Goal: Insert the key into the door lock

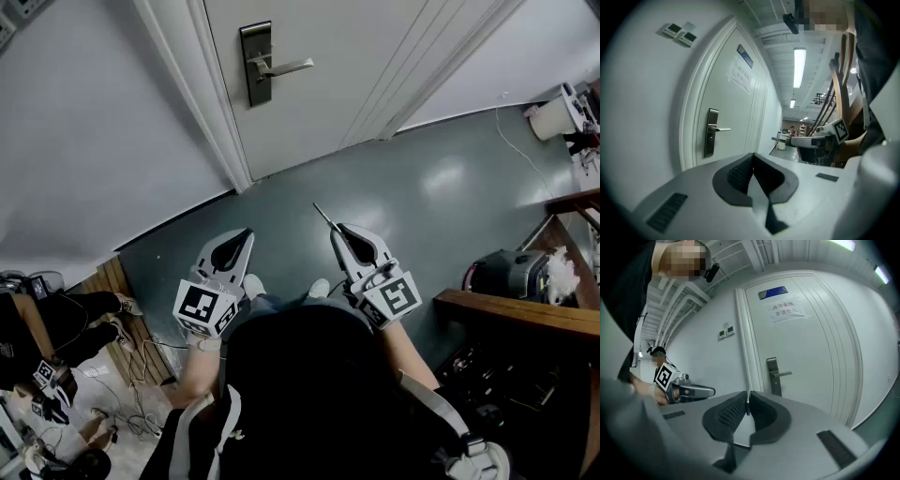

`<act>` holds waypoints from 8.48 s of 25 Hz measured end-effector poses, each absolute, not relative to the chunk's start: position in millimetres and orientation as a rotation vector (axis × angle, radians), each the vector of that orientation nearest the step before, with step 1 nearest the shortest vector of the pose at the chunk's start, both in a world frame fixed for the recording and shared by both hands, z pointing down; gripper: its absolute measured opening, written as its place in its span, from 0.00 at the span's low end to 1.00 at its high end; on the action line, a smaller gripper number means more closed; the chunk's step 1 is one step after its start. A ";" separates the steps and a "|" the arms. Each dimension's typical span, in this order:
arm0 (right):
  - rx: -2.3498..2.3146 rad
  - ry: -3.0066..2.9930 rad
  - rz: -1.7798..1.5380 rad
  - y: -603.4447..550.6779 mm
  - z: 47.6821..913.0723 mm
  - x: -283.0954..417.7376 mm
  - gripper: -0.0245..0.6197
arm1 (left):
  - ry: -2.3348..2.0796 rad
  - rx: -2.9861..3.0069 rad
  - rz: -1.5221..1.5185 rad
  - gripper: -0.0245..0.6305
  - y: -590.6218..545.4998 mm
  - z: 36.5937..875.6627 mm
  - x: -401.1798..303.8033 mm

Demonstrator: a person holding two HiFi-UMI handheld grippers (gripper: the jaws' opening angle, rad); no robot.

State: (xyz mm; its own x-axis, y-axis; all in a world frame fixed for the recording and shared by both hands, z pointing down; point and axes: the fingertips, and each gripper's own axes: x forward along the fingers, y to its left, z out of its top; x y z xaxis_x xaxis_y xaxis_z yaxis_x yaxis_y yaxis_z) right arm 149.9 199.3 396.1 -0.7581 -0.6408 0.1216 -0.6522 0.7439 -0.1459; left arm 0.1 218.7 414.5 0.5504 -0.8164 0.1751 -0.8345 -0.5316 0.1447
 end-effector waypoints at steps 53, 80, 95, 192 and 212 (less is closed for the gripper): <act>0.960 -2.904 0.893 -51.7 448.8 11.2 0.09 | -1.381 2.453 0.281 0.05 -9.0 457.5 -110.5; 1.269 -2.747 1.957 -120.8 505.3 -2.3 0.09 | -0.930 2.600 0.552 0.05 -62.7 485.2 -118.0; 1.244 -2.638 2.301 -147.6 521.0 -4.1 0.09 | -0.932 2.587 0.599 0.05 -65.5 485.2 -126.1; 1.328 -2.484 2.613 -151.2 520.4 -6.7 0.09 | -0.993 2.517 0.628 0.05 -62.7 487.5 -118.8; 1.321 -2.502 2.583 -194.3 519.8 -27.2 0.09 | -0.990 2.511 0.636 0.05 -60.5 488.3 -120.8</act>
